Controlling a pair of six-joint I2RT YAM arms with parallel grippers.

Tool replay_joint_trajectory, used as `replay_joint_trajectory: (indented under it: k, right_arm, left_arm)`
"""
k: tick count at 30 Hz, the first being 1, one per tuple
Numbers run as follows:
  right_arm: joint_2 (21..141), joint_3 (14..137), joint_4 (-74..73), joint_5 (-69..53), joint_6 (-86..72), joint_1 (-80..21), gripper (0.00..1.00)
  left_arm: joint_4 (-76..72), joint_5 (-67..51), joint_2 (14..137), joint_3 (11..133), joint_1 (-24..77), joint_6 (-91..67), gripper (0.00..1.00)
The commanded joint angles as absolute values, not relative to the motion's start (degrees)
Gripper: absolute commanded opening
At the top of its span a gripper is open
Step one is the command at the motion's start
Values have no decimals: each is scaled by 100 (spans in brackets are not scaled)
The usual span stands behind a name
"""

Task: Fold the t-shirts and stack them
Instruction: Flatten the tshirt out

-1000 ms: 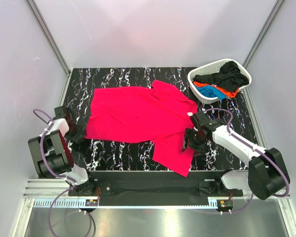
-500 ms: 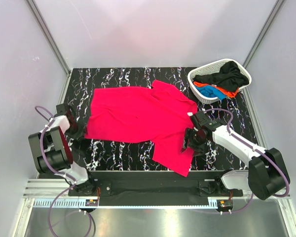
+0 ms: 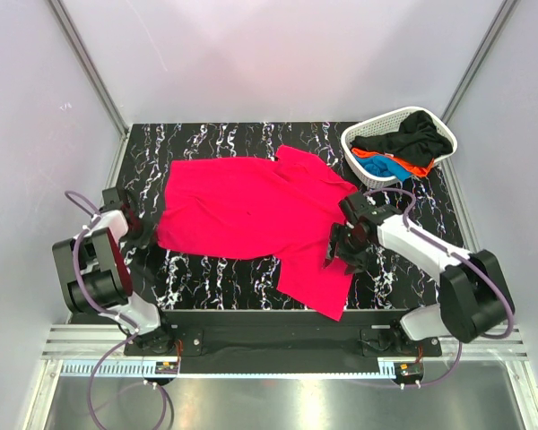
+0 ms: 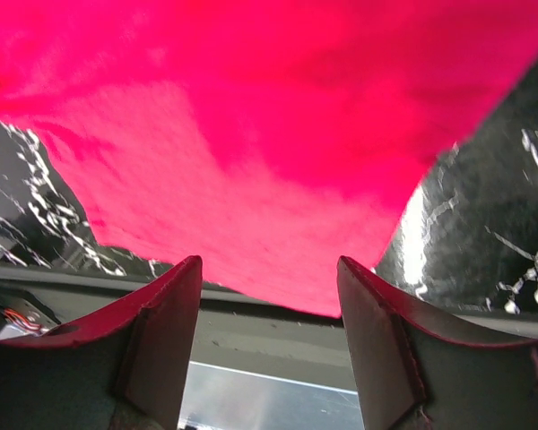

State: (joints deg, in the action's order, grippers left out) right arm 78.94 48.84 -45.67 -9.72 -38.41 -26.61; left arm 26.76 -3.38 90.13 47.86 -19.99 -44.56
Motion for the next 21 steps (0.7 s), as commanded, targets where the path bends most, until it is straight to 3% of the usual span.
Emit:
replay_joint_trajectory:
  k: [1, 12, 21]
  right_arm:
    - [8234, 5194, -4386, -879, -3762, -2646, 68]
    - [9860, 5765, -3964, -686, -3472, -2654, 58]
    - [11109, 7452, -4297, -423, -3085, -2646, 61]
  left_arm:
    - [2803, -369, 8904, 4369, -1951, -4368, 0]
    - [3199, -176, 8315, 4411, -1942, -4623, 0]
    - [3278, -149, 8112, 4842, -1942, -4360, 0]
